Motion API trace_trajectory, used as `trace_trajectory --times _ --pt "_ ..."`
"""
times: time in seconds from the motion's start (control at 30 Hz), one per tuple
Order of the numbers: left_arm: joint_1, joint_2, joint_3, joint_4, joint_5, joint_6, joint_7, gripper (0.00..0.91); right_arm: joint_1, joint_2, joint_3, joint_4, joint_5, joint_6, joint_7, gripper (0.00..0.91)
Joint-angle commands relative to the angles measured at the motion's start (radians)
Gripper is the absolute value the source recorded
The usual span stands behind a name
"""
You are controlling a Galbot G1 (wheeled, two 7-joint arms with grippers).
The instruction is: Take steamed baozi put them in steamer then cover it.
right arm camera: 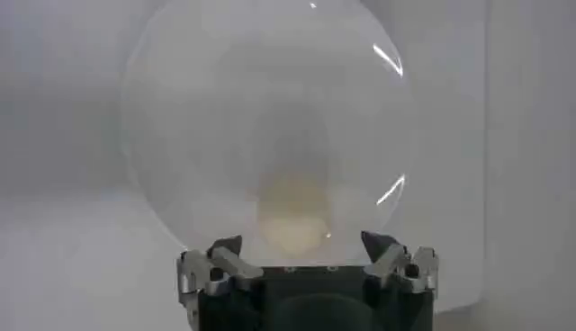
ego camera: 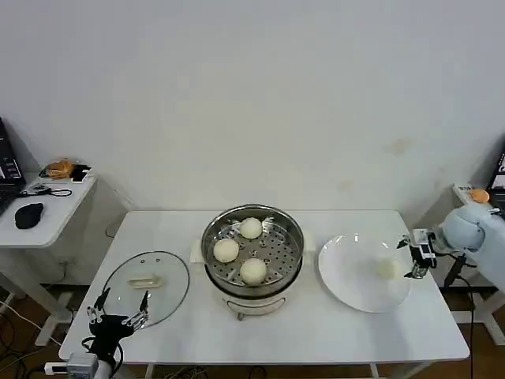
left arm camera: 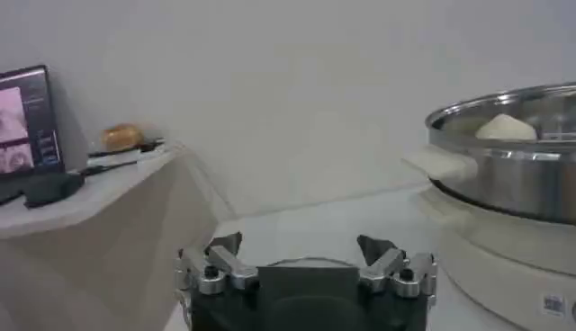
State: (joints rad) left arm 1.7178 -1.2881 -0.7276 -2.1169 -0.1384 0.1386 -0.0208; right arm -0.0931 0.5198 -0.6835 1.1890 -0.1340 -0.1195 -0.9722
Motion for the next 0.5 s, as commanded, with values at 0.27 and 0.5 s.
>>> trace_trajectory --times 0.27,0.5 --pt "0.0 0.005 -0.008 0.006 -0.002 0.0 0.0 0.907 -0.083 0.159 0.083 -0.199 -0.074 0.002 0.01 0.907" --pt "-0.005 0.004 -0.007 0.014 -0.002 0.0 0.0 0.907 -0.082 0.179 0.1 -0.218 -0.081 -0.008 0.019 0.816"
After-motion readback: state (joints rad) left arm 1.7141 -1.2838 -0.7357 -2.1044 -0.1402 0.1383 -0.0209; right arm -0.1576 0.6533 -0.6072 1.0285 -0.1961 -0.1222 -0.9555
